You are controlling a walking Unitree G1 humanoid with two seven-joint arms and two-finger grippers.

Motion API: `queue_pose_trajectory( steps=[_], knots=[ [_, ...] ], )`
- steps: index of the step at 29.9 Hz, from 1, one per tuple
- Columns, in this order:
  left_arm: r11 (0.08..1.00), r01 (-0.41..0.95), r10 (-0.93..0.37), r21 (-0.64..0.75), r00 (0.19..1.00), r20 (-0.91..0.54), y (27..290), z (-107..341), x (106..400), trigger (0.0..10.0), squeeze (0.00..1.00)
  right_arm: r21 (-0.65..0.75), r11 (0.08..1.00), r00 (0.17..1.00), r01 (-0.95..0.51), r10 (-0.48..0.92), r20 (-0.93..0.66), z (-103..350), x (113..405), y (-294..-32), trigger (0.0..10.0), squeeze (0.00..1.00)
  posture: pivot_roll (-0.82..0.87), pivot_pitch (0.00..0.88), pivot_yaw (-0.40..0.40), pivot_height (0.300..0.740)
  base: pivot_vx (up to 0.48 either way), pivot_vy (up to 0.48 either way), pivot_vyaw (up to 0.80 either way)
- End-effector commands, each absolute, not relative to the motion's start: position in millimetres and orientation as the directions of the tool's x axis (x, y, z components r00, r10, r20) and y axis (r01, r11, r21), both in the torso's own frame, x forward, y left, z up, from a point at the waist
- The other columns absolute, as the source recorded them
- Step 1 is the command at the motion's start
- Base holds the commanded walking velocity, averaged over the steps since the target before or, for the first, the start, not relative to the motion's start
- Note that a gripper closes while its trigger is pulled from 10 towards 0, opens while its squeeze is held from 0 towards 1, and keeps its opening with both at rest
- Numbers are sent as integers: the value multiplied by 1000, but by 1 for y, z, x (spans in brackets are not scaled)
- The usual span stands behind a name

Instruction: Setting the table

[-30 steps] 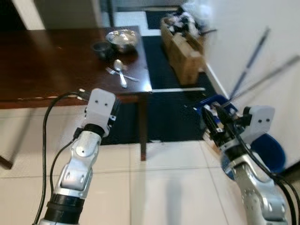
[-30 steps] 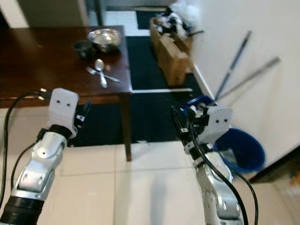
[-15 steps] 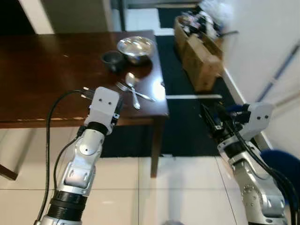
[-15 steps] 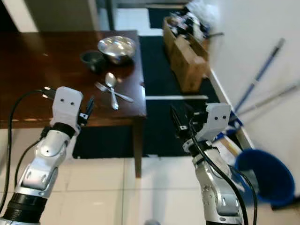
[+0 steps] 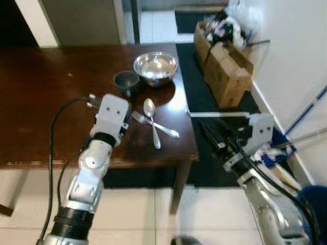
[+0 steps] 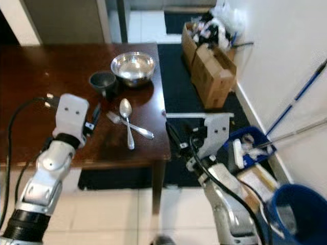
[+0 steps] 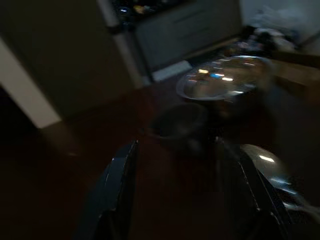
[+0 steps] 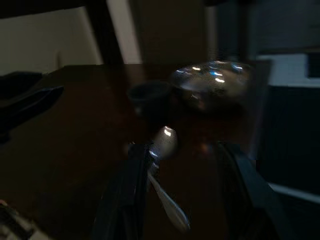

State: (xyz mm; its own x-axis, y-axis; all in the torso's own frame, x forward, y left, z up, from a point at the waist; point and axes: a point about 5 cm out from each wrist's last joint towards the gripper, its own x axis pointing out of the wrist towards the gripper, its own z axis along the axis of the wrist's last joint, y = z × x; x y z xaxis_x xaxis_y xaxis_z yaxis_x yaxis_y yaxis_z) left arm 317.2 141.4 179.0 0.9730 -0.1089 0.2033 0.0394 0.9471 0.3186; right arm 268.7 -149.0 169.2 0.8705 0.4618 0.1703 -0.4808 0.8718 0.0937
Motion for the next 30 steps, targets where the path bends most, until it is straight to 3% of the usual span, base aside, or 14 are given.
queue_pose_trajectory(
  steps=[1, 7, 10, 11, 14, 18, 23, 25, 30],
  knots=[
    [946, 32, -94, 322, 979, 179, 146, 172, 316, 10000, 0, 105, 841, 844, -531, 513, 158, 167, 266, -140, 10000, 0, -184, 0, 82, 740, 341, 0, 0],
    [954, 114, -163, 277, 973, 161, 144, 174, 313, 10000, 0, 46, 790, 791, -611, 607, 77, 164, 261, -138, 10000, 0, -183, 0, 81, 740, 0, 0, 0],
    [927, 292, -316, 236, 946, 71, 146, 172, 308, 10000, 0, -27, 784, 785, -620, 619, -39, 155, 258, -151, 10000, 0, -184, 0, 79, 740, 0, 0, 0],
    [927, 292, -316, 236, 946, 71, 146, 172, 308, 10000, 0, -27, 784, 785, -620, 619, -39, 155, 258, -151, 10000, 0, -184, 0, 79, 740, 0, 0, 0],
    [865, 439, -454, 242, 891, 8, 150, 173, 301, 10000, 0, -63, 786, 788, -615, 610, -88, 152, 259, -159, 10000, 0, -186, 0, 70, 740, 0, 0, 0],
    [754, 592, -604, 284, 795, -51, 158, 184, 291, 10000, 0, -7, 793, 787, -609, 604, -125, 146, 264, -160, 10000, 0, -177, 3, 60, 740, 0, 0, 0],
    [699, 644, -656, 310, 751, -80, 160, 190, 286, 10000, 0, 7, 792, 782, -611, 605, -149, 140, 268, -154, 10000, 0, -165, 7, 57, 740, 0, 0, 0],
    [638, 698, -707, 325, 699, -111, 153, 192, 276, 10000, 0, 26, 807, 794, -591, 586, -162, 130, 282, -138, 10000, 0, -141, 15, 53, 740, 0, 0, 0],
    [617, 720, -723, 318, 678, -134, 148, 188, 271, 10000, 0, 13, 837, 819, -548, 539, -194, 122, 298, -129, 10000, 0, -120, 16, 49, 740, 0, 0, 0]
  ],
)
